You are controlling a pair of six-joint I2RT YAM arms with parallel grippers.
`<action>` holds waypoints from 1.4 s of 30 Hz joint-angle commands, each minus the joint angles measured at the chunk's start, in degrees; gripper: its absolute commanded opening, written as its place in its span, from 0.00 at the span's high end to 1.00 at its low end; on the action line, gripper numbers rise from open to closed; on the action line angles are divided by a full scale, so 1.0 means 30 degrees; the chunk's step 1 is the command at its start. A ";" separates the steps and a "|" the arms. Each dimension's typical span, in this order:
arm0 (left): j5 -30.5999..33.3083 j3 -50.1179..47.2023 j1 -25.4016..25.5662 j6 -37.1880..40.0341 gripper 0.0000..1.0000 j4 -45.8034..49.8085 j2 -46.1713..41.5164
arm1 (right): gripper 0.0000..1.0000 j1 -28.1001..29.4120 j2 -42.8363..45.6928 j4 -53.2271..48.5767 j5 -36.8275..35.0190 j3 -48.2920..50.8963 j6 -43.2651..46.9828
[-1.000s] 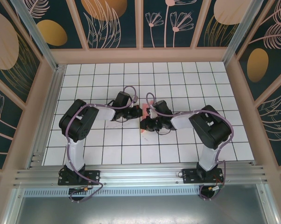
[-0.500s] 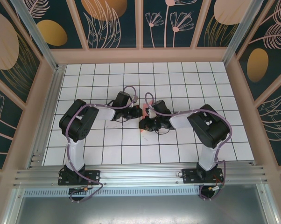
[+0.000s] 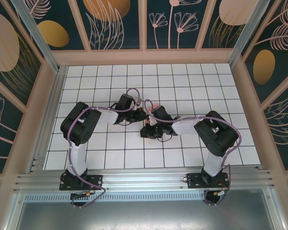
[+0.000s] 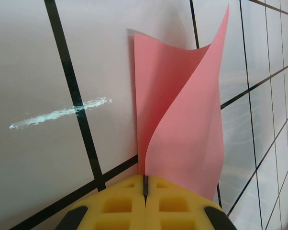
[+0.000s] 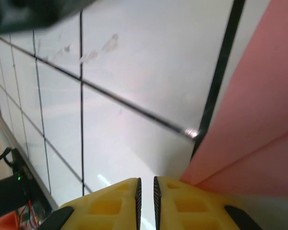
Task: Fold a paper plane with a square sheet of paper (pick it up from the middle)
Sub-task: Fourth fold the wing at the center of the table.
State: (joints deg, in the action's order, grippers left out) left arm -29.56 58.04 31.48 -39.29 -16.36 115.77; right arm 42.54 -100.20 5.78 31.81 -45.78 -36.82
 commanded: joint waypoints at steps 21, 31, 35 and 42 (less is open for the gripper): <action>0.1873 -0.0167 -0.0070 0.0204 1.00 0.1344 0.1529 | 0.88 -0.2257 -0.0609 0.0125 -0.2400 -0.1088 -0.1277; 0.1681 0.0009 -0.0065 0.0467 1.00 0.1466 0.1298 | 0.88 -0.2389 -0.0477 0.1574 -0.1934 -0.0524 -0.1868; 0.1658 -0.0002 -0.0080 0.0410 1.00 0.1436 0.1204 | 0.88 -0.2528 -0.0094 0.2845 -0.1486 -0.0111 -0.2166; 0.1658 -0.0004 -0.0091 0.0381 1.00 0.1431 0.1020 | 0.88 -0.2772 -0.0747 0.1897 -0.2810 -0.0376 -0.2464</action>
State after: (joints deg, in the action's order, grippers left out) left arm -29.85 58.33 31.48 -39.24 -15.97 115.74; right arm 34.76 -102.17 11.16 25.04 -47.09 -43.03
